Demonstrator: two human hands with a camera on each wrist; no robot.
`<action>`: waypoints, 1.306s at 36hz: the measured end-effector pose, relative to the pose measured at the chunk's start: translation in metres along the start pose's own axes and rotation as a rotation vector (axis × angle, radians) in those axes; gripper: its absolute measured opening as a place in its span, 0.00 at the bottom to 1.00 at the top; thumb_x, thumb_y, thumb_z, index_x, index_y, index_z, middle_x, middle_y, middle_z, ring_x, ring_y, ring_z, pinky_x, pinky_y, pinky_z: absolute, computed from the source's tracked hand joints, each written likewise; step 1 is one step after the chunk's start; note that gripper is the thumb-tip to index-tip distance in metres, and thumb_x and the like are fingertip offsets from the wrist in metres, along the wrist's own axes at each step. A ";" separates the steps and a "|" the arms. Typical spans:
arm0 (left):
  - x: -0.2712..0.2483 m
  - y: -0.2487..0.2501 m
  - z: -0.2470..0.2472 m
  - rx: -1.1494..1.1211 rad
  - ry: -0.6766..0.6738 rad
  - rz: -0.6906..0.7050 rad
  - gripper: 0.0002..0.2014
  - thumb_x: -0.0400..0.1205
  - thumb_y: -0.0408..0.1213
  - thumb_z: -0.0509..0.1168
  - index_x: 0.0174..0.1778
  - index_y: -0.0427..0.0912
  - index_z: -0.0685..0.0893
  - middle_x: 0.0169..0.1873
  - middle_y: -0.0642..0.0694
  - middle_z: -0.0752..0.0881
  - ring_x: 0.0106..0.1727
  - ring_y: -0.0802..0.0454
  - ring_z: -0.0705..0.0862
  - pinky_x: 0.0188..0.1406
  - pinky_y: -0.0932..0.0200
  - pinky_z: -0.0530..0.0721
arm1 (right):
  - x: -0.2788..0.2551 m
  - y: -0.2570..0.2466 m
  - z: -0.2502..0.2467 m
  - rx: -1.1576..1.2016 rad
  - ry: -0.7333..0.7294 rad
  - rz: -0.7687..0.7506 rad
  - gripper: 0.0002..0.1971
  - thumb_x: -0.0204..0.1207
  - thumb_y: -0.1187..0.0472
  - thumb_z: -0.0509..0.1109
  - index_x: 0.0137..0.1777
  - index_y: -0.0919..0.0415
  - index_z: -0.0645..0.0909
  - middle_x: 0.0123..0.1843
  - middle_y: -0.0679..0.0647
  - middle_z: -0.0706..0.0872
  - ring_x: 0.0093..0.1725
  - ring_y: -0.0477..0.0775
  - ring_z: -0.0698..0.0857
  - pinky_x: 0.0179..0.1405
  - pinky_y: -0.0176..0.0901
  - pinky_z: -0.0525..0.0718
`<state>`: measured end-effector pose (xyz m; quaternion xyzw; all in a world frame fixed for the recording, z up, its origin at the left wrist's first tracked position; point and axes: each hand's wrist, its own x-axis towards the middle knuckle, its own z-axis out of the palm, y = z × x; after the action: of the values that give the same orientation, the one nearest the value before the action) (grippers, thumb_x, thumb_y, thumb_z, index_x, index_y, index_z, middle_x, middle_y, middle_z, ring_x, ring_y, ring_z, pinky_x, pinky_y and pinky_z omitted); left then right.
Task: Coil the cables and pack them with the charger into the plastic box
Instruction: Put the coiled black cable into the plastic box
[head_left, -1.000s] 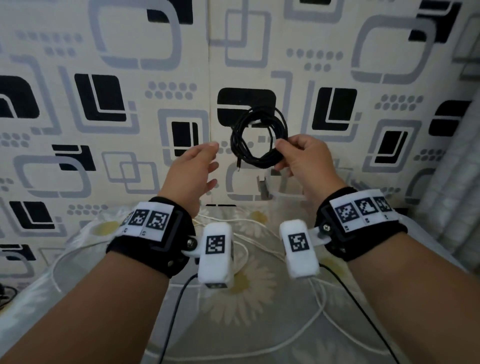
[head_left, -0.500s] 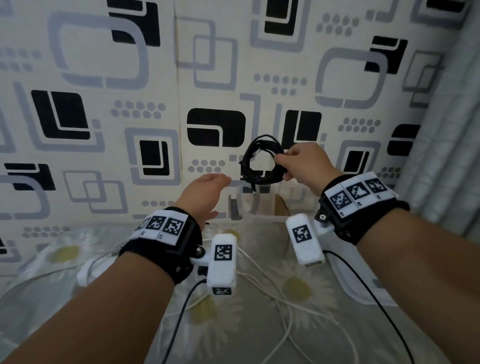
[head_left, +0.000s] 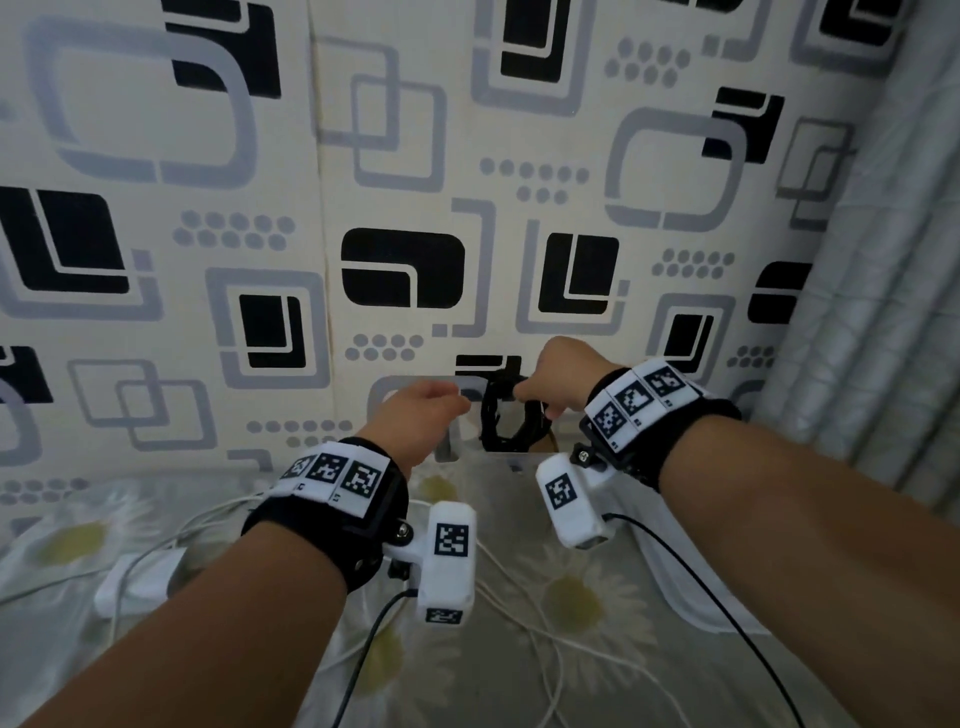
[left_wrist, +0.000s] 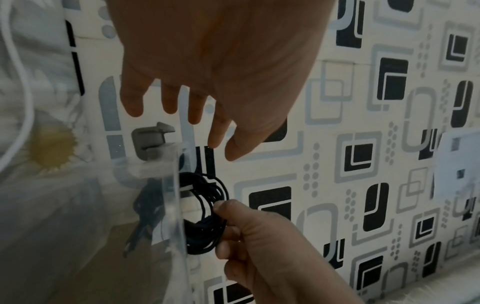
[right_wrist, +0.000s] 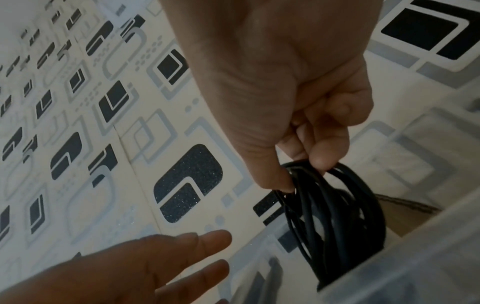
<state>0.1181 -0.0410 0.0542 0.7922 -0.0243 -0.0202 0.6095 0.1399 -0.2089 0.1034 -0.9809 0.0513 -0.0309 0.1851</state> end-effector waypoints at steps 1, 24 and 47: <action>0.002 -0.002 0.001 0.013 -0.004 0.001 0.19 0.83 0.43 0.65 0.71 0.49 0.79 0.59 0.48 0.80 0.52 0.55 0.78 0.54 0.56 0.78 | 0.001 0.000 0.001 -0.009 -0.021 0.006 0.16 0.75 0.57 0.70 0.29 0.61 0.73 0.24 0.55 0.83 0.22 0.49 0.79 0.26 0.38 0.75; 0.019 -0.022 0.006 0.020 -0.013 0.040 0.17 0.83 0.38 0.65 0.69 0.46 0.81 0.44 0.53 0.80 0.36 0.61 0.79 0.18 0.77 0.73 | 0.036 -0.003 0.051 -0.640 -0.228 -0.091 0.16 0.84 0.59 0.60 0.33 0.60 0.70 0.33 0.54 0.74 0.28 0.48 0.71 0.26 0.36 0.70; 0.018 -0.025 0.007 -0.039 0.004 0.079 0.17 0.83 0.35 0.66 0.69 0.43 0.81 0.52 0.45 0.81 0.34 0.60 0.77 0.16 0.78 0.71 | 0.042 0.002 0.065 -0.748 -0.340 -0.102 0.16 0.85 0.62 0.60 0.34 0.63 0.70 0.34 0.54 0.71 0.33 0.51 0.72 0.50 0.42 0.74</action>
<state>0.1358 -0.0424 0.0286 0.7786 -0.0540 0.0049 0.6252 0.1869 -0.1926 0.0441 -0.9729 -0.0212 0.1431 -0.1802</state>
